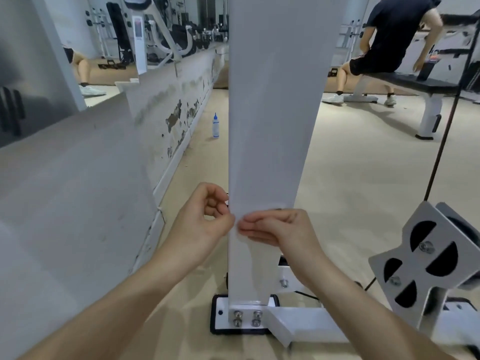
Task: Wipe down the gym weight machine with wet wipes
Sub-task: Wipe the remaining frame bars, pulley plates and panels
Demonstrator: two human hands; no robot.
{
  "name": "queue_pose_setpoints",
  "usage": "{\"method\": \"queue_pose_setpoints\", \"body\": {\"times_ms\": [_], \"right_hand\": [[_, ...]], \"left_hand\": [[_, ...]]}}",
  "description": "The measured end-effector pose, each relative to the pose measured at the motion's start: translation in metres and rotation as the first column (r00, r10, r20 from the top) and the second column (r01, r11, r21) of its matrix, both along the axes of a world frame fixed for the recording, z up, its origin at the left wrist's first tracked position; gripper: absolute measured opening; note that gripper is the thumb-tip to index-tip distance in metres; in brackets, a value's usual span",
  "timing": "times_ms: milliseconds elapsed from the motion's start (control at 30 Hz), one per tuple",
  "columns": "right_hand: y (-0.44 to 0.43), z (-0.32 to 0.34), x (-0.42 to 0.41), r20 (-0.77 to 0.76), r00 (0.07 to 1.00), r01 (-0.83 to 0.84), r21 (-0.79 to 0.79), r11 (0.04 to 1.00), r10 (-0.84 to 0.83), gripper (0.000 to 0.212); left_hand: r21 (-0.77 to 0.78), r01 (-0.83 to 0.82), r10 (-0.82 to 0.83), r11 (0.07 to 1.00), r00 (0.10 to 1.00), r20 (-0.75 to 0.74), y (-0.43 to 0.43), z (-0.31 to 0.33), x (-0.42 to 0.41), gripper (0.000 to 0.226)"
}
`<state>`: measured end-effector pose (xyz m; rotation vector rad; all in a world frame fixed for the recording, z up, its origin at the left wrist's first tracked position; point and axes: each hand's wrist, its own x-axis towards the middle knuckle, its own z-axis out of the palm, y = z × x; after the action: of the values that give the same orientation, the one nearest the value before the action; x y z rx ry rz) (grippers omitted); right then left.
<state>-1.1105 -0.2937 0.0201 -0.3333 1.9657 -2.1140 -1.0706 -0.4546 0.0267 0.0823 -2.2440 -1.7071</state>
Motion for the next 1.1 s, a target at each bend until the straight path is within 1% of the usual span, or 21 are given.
{"method": "queue_pose_setpoints", "body": {"times_ms": [33, 100, 167, 200, 267, 333, 400, 433, 500, 567, 600, 633, 700, 767, 800, 867, 900, 933, 967, 1033, 1100], "right_hand": [[0.000, 0.011, -0.004, -0.028, 1.000, -0.007, -0.014, 1.000, 0.007, 0.020], [0.000, 0.041, -0.012, -0.107, 0.994, -0.024, -0.160, 0.987, 0.007, 0.021], [0.000, 0.053, -0.016, -0.140, 0.990, -0.050, -0.302, 0.952, 0.007, 0.023], [-0.001, 0.045, -0.014, -0.126, 0.992, -0.045, -0.308, 0.950, 0.006, 0.024], [-0.005, 0.010, -0.006, -0.081, 0.997, -0.015, -0.196, 0.981, -0.001, 0.027], [-0.009, -0.031, 0.000, -0.060, 0.998, 0.008, -0.062, 0.998, -0.012, 0.032], [-0.011, -0.057, 0.000, -0.055, 0.998, 0.012, -0.004, 1.000, -0.012, 0.035], [-0.012, -0.065, 0.000, -0.071, 0.997, 0.014, 0.007, 1.000, -0.014, 0.036], [-0.014, -0.072, 0.000, -0.165, 0.986, 0.019, 0.074, 0.997, -0.007, 0.034], [-0.012, -0.076, 0.000, -0.239, 0.971, 0.033, 0.182, 0.983, 0.012, 0.032], [-0.010, -0.076, -0.001, -0.263, 0.964, 0.032, 0.249, 0.968, 0.036, 0.030], [-0.008, -0.076, -0.003, -0.283, 0.956, 0.022, 0.331, 0.944, 0.077, 0.028], [-0.002, -0.076, -0.009, -0.299, 0.933, -0.023, 0.506, 0.862, 0.200, 0.027], [0.001, -0.074, -0.014, -0.275, 0.918, -0.065, 0.603, 0.795, 0.284, 0.027], [0.003, -0.075, -0.017, -0.277, 0.909, -0.074, 0.631, 0.772, 0.313, 0.026], [0.008, -0.080, -0.016, -0.307, 0.881, -0.056, 0.691, 0.721, 0.361, 0.033], [0.011, -0.082, -0.014, -0.315, 0.878, -0.050, 0.688, 0.724, 0.361, 0.036], [0.014, -0.084, -0.013, -0.296, 0.895, -0.070, 0.647, 0.760, 0.334, 0.037], [0.017, -0.083, -0.013, -0.249, 0.921, -0.108, 0.575, 0.811, 0.300, 0.034], [0.019, -0.077, -0.015, -0.123, 0.963, -0.182, 0.354, 0.918, 0.238, 0.028], [0.020, -0.072, -0.017, -0.004, 0.979, -0.203, 0.106, 0.973, 0.205, 0.025]], "left_hand": [[0.046, 0.013, -0.016, 0.999, 0.998, 0.063, 0.001, -0.008, 0.000, 0.022], [0.098, 0.052, -0.066, 0.994, 0.987, 0.149, 0.002, -0.018, 0.001, 0.021], [0.118, 0.085, -0.106, 0.989, 0.978, 0.178, 0.001, -0.022, 0.004, 0.020], [0.124, 0.100, -0.121, 0.987, 0.977, 0.174, -0.001, -0.022, 0.005, 0.019], [0.105, 0.103, -0.121, 0.989, 0.977, 0.175, -0.002, -0.021, 0.008, 0.013], [0.043, 0.091, -0.098, 0.995, 0.975, 0.200, -0.001, -0.025, 0.010, 0.021], [-0.044, 0.079, -0.068, 0.996, 0.977, 0.201, 0.004, -0.031, 0.012, 0.023], [-0.105, 0.080, -0.060, 0.991, 0.981, 0.183, 0.008, -0.032, 0.013, 0.020], [-0.281, 0.109, -0.070, 0.954, 0.987, 0.145, 0.018, -0.032, 0.014, 0.018], [-0.478, 0.128, -0.079, 0.869, 0.989, 0.121, 0.030, -0.032, 0.011, 0.018], [-0.537, 0.099, -0.056, 0.838, 0.994, 0.095, 0.034, -0.032, 0.008, 0.018], [-0.547, 0.059, -0.019, 0.835, 0.997, 0.078, 0.037, -0.033, 0.004, 0.018], [-0.529, -0.033, 0.077, 0.848, 0.995, 0.060, 0.038, -0.040, -0.002, 0.019], [-0.529, -0.118, 0.154, 0.841, 0.988, 0.023, 0.039, -0.051, -0.004, 0.021], [-0.463, -0.137, 0.163, 0.876, 0.987, 0.016, 0.039, -0.057, -0.003, 0.019], [-0.269, -0.146, 0.156, 0.952, 0.988, 0.017, 0.041, -0.069, 0.001, 0.012], [-0.205, -0.161, 0.167, 0.966, 0.986, 0.012, 0.045, -0.072, 0.002, 0.010], [-0.159, -0.193, 0.197, 0.968, 0.980, 0.012, 0.049, -0.075, 0.003, 0.011], [-0.096, -0.230, 0.232, 0.969, 0.973, 0.013, 0.053, -0.078, 0.003, 0.012], [0.098, -0.307, 0.308, 0.947, 0.951, -0.004, 0.061, -0.082, 0.004, 0.013], [0.305, -0.368, 0.392, 0.878, 0.920, -0.020, 0.070, -0.088, 0.010, 0.015]]}}
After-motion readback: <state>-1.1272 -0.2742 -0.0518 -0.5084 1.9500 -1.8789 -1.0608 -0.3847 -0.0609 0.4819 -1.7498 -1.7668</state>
